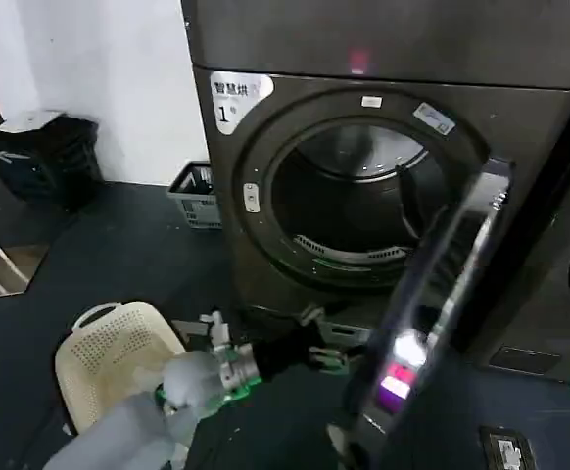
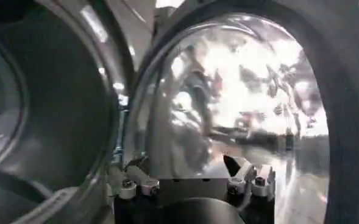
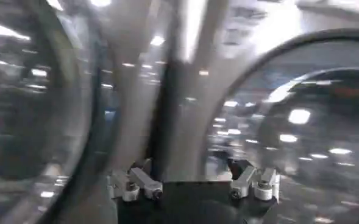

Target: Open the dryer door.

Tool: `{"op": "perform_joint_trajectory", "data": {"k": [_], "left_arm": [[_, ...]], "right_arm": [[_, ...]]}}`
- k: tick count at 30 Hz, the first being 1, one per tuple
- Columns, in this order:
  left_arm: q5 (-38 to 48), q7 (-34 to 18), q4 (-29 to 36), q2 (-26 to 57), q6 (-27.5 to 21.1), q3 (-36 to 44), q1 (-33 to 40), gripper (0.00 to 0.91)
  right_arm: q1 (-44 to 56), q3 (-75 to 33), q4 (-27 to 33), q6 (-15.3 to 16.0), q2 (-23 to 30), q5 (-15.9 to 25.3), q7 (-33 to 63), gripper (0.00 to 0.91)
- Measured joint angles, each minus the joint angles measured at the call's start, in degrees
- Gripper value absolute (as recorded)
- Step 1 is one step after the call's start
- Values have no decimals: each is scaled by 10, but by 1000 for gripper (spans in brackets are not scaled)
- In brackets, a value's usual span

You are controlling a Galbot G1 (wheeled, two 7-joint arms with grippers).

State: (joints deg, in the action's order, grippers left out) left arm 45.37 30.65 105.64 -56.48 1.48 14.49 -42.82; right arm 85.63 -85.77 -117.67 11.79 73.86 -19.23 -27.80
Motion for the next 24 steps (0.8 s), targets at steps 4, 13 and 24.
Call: {"op": "perform_joint_trajectory", "data": {"k": [4, 13, 24], "left_arm": [[2, -9, -11, -15, -3, 37, 28, 907], [8, -23, -39, -51, 11, 113, 81, 907], [3, -30, -90, -109, 20, 178, 143, 907]], "right_arm": [[5, -43, 5, -7, -11, -1, 6, 907], [-2, -122, 19, 16, -33, 0, 121, 907], [2, -197, 27, 21, -50, -42, 223, 907]]}}
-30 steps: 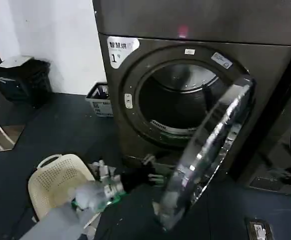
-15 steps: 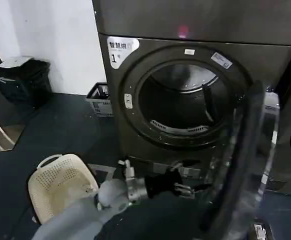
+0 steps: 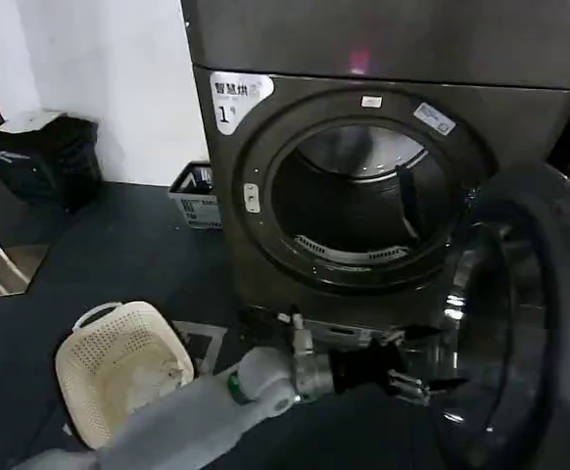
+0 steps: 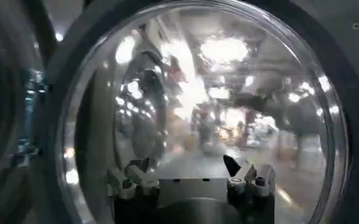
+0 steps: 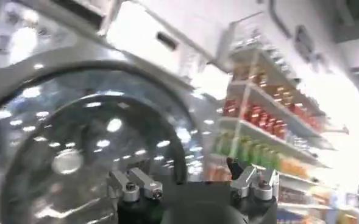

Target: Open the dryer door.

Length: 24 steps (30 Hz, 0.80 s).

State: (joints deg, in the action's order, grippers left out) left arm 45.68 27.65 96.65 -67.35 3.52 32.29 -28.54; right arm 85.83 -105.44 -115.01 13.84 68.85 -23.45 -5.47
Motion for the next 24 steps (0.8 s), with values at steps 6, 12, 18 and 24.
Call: {"op": "perform_joint_trajectory", "data": {"k": [6, 12, 18, 24], "left_arm": [[-11, 1, -37, -43, 8, 28, 32, 907], [-16, -2, -75, -87, 10, 42, 54, 907], [-24, -3, -114, -128, 13, 51, 70, 907], [-35, -11, -156, -169, 17, 55, 85, 907]], "right_arm": [[11, -43, 1, 10, -4, -4, 24, 907], [15, -81, 2, 10, -12, 2, 37, 907], [21, -113, 9, 14, -17, 18, 52, 907], [31, -153, 22, 11, -31, 25, 53, 907]]}}
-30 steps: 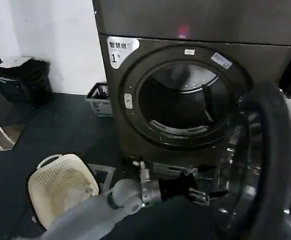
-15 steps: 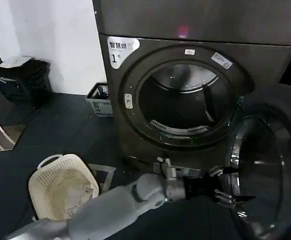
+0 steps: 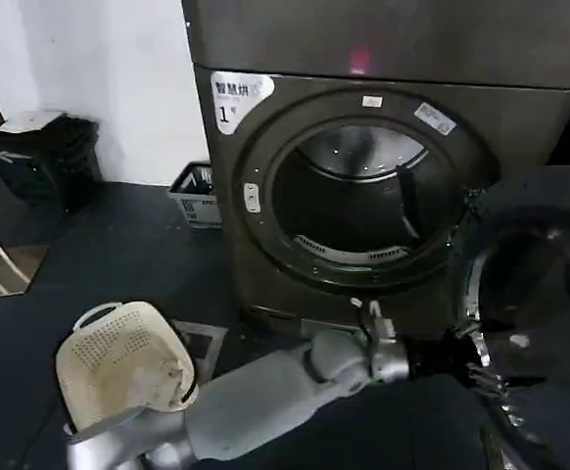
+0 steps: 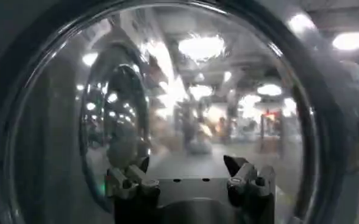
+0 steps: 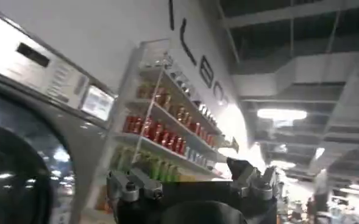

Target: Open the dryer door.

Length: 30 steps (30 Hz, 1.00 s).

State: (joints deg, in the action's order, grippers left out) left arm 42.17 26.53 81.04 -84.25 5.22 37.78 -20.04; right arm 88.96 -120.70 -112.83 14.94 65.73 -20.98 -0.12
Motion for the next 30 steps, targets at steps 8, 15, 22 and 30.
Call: {"op": "perform_joint_trajectory", "data": {"k": [8, 15, 22, 30], "left_arm": [[-9, -13, -51, -50, 7, 3, 21, 907], [-6, -22, -83, -80, 13, 12, 38, 907], [-5, -29, -102, -80, 16, 12, 48, 907], [-1, -29, -112, -79, 20, 8, 57, 907]], "right_arm": [[1, -34, 8, 3, -6, 0, -4, 907], [4, -45, 8, 8, -8, -1, -12, 907], [7, -52, 12, 7, -14, -2, -20, 907], [13, -63, 15, 4, -17, -2, -23, 907]]}}
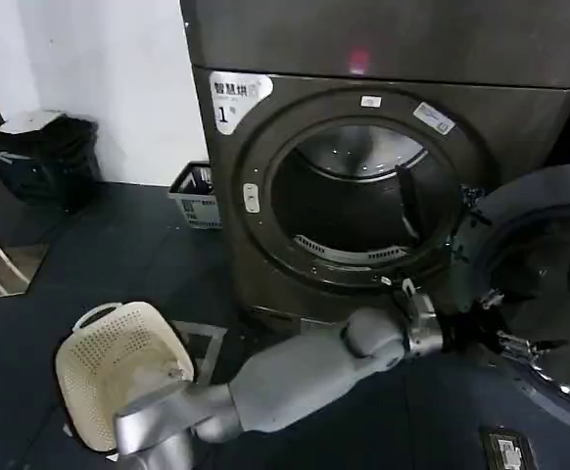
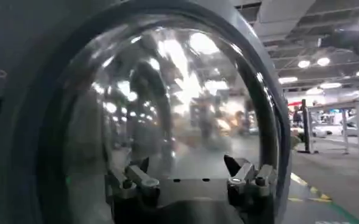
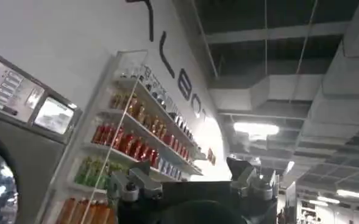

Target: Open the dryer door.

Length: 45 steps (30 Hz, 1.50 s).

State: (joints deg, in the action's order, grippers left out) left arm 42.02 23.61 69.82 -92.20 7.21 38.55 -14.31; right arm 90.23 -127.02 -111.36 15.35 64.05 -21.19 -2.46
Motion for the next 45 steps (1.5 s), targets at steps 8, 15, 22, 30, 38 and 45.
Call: {"op": "perform_joint_trajectory", "data": {"k": [8, 15, 22, 30, 38, 45], "left_arm": [[7, -2, -10, 0, 2, -2, 4, 907], [36, 15, 3, 0, 9, 1, 3, 907], [14, 1, 33, 0, 57, 15, -10, 907], [-4, -55, 76, 36, 91, 15, -26, 907], [29, -71, 159, 139, 133, 1, -52, 907], [35, -85, 243, 253, 142, -17, -74, 907]], "right_arm": [[6, -9, 4, -4, -2, -4, -6, 907], [9, -17, 9, -8, -9, -19, -8, 907], [6, -15, 17, -26, -16, -23, -6, 907], [0, -11, 19, -34, -21, -31, -3, 907], [-4, -12, 20, -54, -32, -33, -11, 907], [-13, -5, 13, -67, -32, -12, -20, 907]]}}
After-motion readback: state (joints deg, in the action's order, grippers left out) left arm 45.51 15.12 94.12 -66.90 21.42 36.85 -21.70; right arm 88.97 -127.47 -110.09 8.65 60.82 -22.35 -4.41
